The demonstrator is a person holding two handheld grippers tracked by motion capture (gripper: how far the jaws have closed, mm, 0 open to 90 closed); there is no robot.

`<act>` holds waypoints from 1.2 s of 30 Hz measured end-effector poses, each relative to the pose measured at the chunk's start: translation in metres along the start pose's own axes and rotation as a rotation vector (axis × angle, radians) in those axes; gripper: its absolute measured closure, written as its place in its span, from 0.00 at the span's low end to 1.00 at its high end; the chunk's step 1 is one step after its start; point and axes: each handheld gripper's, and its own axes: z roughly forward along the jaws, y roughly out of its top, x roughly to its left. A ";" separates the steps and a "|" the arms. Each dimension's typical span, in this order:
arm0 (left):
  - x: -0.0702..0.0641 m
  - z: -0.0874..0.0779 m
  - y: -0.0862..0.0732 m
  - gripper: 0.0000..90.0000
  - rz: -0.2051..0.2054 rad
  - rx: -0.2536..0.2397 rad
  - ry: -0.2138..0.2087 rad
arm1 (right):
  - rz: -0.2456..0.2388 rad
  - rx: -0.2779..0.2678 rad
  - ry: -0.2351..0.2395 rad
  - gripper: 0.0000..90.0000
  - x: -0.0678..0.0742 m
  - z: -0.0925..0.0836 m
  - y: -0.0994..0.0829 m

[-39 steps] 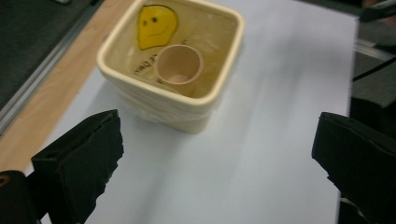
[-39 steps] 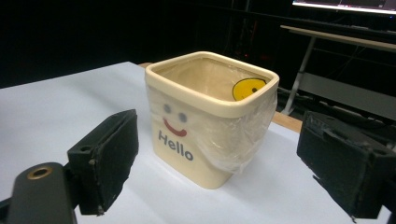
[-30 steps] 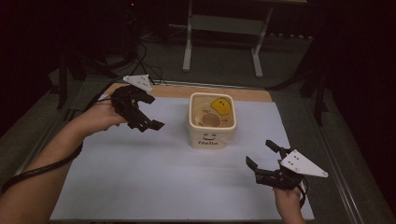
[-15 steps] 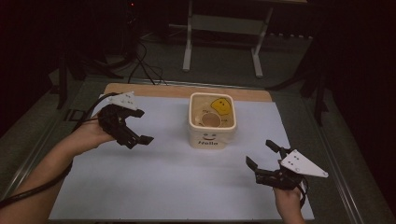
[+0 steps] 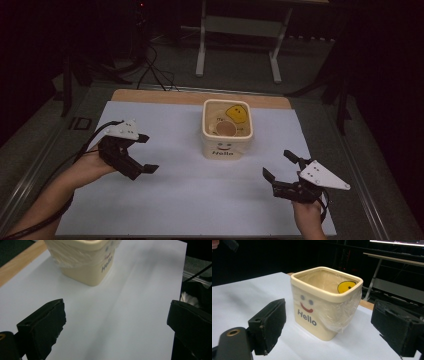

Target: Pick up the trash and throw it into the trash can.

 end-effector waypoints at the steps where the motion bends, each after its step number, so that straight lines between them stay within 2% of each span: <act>1: -0.001 0.001 -0.003 0.03 0.000 0.002 0.001 | 0.000 -0.001 0.000 0.14 0.000 0.000 0.000; 5: -0.008 0.005 -0.013 0.03 -0.001 -0.001 0.017 | -0.005 0.002 0.002 0.14 0.000 0.001 0.000; 10: -0.016 0.012 -0.025 0.03 -0.005 -0.006 0.017 | -0.004 0.004 0.002 0.14 0.001 0.001 0.000; 12: -0.019 0.015 -0.030 0.03 -0.002 -0.005 0.031 | -0.004 0.004 0.002 0.14 0.001 0.002 -0.001; 15: -0.022 0.018 -0.037 0.03 -0.016 -0.025 0.024 | -0.004 0.007 0.002 0.14 0.001 0.002 -0.001; 19: -0.026 0.023 -0.046 0.03 -0.021 -0.035 0.042 | -0.005 0.008 0.001 0.14 0.000 0.001 -0.001; 22: -0.028 0.027 -0.053 0.03 -0.036 -0.059 0.032 | -0.008 0.010 0.000 0.14 0.000 0.002 -0.001; 26: -0.032 0.034 -0.061 0.03 -0.035 -0.074 0.050 | -0.010 0.010 -0.001 0.14 0.000 0.001 -0.001; 32: -0.033 0.042 -0.070 0.03 -0.048 -0.065 0.048 | -0.008 0.013 0.001 0.14 0.001 0.002 -0.003; 36: -0.031 0.045 -0.076 0.03 -0.062 -0.081 0.063 | -0.009 0.017 0.001 0.14 0.000 0.002 -0.003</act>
